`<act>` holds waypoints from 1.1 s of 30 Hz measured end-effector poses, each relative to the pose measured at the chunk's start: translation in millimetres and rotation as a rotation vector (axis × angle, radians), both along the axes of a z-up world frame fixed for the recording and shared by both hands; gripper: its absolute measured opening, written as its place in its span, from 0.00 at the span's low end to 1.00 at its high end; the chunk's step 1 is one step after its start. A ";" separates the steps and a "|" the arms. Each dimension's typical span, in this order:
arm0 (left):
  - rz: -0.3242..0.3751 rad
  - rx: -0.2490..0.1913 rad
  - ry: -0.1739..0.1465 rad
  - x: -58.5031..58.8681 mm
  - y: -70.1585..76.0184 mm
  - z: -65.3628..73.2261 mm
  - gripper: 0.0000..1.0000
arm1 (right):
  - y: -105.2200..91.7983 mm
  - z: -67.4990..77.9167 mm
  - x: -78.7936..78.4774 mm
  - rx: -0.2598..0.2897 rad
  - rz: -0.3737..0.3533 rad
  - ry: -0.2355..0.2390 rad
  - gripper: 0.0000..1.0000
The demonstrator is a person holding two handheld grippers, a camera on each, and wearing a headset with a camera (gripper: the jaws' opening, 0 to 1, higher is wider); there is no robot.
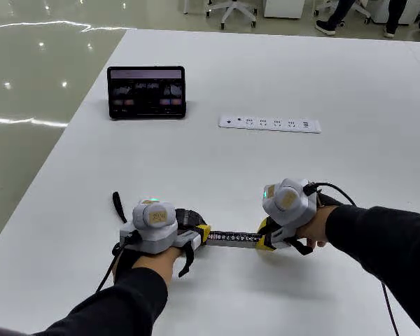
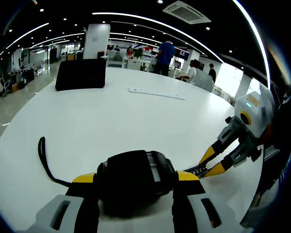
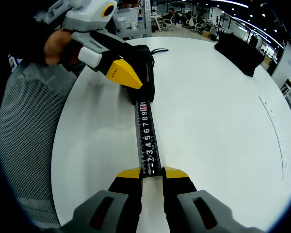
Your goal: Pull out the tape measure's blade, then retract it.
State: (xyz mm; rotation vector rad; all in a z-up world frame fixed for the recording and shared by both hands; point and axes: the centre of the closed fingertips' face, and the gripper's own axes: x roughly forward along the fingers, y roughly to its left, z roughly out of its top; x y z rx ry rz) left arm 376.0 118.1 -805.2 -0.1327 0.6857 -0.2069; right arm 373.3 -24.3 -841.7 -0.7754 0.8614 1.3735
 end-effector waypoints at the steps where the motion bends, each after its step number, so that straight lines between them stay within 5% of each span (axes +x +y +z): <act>1: -0.001 0.002 0.001 0.4 0.3 -0.2 0.57 | 1.1 0.0 -0.1 0.001 0.000 0.000 0.11; 33: -0.002 -0.005 0.007 1.6 0.4 -1.0 0.56 | 22.6 0.2 0.1 0.015 -0.006 -0.001 0.11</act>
